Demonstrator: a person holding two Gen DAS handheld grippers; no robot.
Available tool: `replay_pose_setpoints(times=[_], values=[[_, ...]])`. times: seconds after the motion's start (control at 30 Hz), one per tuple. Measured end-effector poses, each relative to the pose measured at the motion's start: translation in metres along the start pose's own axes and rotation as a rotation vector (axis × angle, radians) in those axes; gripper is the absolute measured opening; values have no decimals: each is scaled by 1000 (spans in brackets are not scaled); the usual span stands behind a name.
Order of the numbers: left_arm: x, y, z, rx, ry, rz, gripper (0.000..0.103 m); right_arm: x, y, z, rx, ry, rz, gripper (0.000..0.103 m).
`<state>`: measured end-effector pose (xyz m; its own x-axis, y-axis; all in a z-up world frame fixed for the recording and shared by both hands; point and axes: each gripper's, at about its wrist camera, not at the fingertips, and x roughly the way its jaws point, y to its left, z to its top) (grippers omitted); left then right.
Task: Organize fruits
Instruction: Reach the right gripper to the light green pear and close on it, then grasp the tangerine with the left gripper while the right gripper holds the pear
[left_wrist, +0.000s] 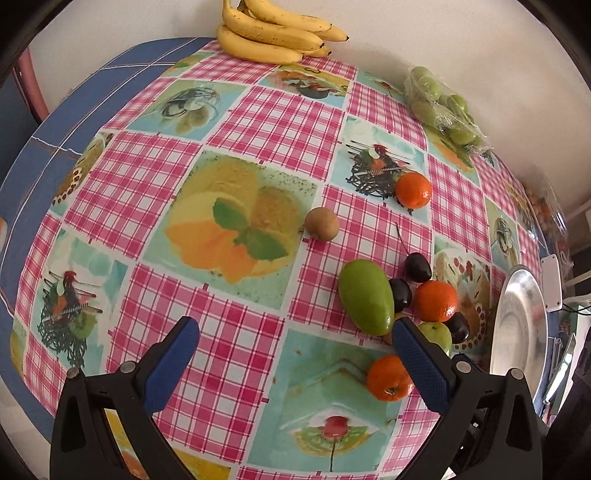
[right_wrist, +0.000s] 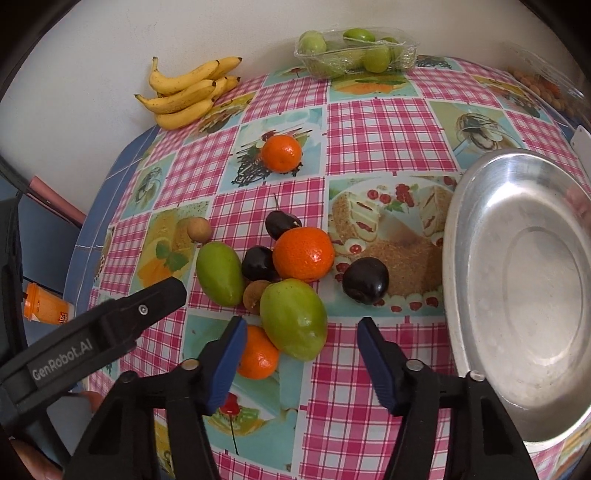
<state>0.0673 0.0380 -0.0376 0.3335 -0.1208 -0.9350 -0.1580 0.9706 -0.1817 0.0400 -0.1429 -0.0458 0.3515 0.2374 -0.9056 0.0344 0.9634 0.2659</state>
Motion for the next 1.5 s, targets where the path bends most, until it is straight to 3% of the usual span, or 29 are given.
replay_pose_setpoints(times=[0.3, 0.5, 0.93, 1.3, 1.5], values=[[6, 4, -1, -13, 18, 15, 103, 9, 3, 7, 28, 2, 1, 45], [7, 3, -2, -13, 26, 3, 103, 8, 1, 6, 30, 3, 7, 44], [14, -26, -13, 60, 95, -126, 102, -23, -8, -7, 3, -5, -7, 39], [31, -49, -18, 102, 142, -191, 75, -19, -22, -13, 28, 25, -29, 38], [36, -62, -18, 128, 161, -255, 44, -16, -22, -13, 25, 36, -39, 38]])
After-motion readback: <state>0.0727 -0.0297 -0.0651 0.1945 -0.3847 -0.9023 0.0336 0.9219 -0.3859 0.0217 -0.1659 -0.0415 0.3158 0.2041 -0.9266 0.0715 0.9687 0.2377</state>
